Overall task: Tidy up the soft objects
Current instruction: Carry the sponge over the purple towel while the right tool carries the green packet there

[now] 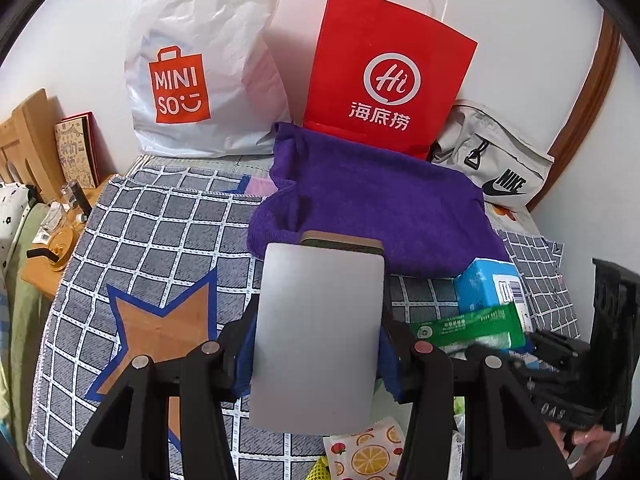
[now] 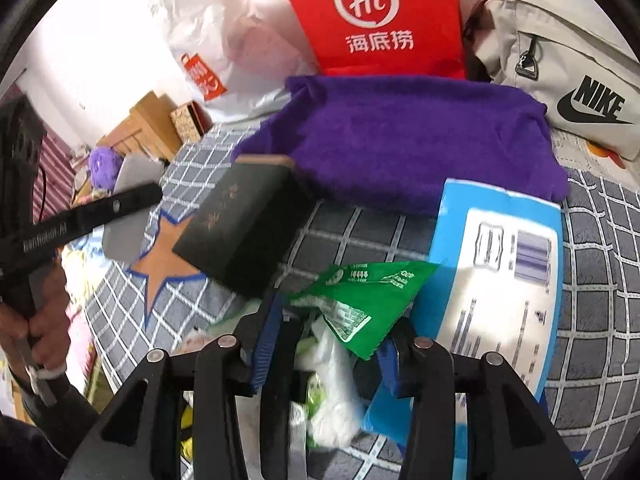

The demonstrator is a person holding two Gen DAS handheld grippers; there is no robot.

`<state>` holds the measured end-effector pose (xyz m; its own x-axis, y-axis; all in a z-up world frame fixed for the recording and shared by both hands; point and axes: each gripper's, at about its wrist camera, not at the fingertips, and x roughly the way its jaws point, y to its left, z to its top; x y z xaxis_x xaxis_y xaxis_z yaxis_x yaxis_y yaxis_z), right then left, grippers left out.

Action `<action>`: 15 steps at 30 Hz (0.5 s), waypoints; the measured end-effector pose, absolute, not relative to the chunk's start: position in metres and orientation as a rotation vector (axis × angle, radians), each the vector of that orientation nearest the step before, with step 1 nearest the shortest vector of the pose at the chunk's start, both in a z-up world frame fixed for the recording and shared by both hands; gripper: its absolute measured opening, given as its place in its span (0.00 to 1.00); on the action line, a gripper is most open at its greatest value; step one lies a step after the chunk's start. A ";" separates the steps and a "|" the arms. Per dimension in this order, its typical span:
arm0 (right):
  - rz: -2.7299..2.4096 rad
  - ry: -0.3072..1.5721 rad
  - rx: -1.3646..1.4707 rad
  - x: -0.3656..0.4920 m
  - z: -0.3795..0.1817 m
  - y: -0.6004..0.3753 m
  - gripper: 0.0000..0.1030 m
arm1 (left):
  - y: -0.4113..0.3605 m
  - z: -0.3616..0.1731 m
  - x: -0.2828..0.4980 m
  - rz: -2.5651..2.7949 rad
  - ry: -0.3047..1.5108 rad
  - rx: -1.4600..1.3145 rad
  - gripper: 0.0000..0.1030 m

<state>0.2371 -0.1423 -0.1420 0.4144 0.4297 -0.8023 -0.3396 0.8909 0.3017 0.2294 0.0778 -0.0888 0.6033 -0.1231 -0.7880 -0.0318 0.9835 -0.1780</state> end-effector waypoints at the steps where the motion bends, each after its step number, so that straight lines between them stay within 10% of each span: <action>1: 0.488 1.027 0.110 0.241 -0.143 -0.143 0.22 | 0.077 -0.089 0.230 -0.054 0.923 -0.179 0.47; 3: 0.491 1.040 0.118 0.244 -0.145 -0.143 0.08 | 0.077 -0.091 0.231 -0.055 0.927 -0.178 0.47; 15: 0.474 0.912 0.186 0.228 -0.108 -0.178 0.08 | 0.070 -0.094 0.234 -0.065 0.931 -0.159 0.47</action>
